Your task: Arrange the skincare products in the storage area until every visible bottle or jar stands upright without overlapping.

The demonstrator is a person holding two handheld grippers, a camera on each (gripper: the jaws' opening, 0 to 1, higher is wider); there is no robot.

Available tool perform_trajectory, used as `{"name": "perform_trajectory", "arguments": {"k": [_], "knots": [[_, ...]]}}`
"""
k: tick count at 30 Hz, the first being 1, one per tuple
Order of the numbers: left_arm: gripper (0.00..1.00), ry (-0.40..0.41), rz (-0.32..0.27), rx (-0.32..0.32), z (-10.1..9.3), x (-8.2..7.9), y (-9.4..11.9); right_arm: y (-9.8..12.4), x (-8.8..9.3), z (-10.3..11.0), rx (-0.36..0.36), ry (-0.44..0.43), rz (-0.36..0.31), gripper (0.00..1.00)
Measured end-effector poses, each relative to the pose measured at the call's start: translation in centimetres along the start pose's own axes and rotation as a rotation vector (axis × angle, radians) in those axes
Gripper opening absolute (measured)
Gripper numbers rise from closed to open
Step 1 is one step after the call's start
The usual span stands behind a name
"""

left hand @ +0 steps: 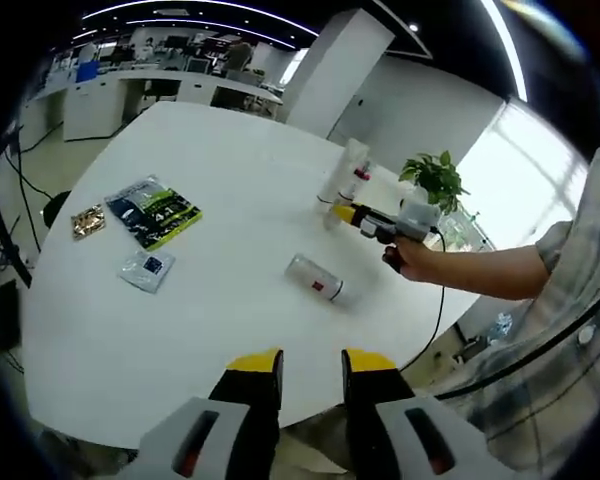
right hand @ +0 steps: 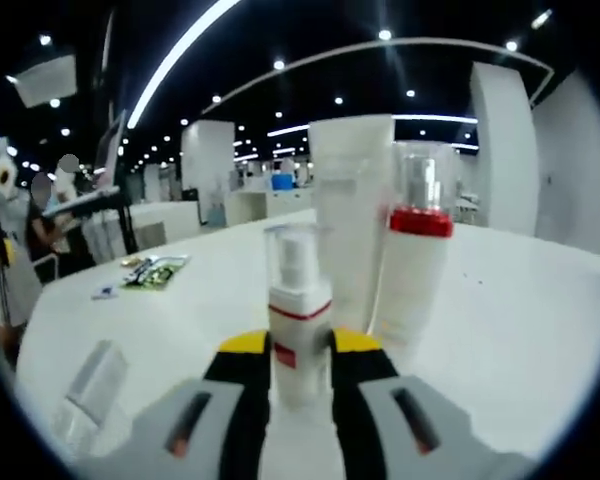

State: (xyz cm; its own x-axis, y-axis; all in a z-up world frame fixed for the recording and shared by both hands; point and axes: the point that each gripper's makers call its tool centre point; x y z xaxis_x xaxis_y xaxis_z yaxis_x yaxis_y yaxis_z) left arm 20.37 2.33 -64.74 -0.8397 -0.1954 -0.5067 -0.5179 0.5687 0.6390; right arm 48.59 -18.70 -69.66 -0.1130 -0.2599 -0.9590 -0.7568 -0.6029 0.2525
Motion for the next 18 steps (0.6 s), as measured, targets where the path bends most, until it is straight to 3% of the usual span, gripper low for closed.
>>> {"name": "perform_trajectory", "arguments": {"k": [18], "knots": [[0.24, 0.000, 0.001, -0.009, 0.33, -0.50, -0.38, -0.50, -0.15, -0.29, 0.009, -0.017, 0.013, 0.21]]}}
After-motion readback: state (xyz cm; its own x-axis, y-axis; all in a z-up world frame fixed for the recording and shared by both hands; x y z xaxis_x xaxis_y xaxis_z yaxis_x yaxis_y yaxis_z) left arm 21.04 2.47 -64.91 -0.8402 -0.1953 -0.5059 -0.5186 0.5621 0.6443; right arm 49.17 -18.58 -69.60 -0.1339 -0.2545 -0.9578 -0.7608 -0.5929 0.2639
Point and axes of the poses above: the point that each gripper's makers call its tool centre point, and the gripper's own axes: y roughly backward along the fingers, z roughly to its left, x roughly out of its underside, and after that the axes turned 8 degrees about y, right-handed
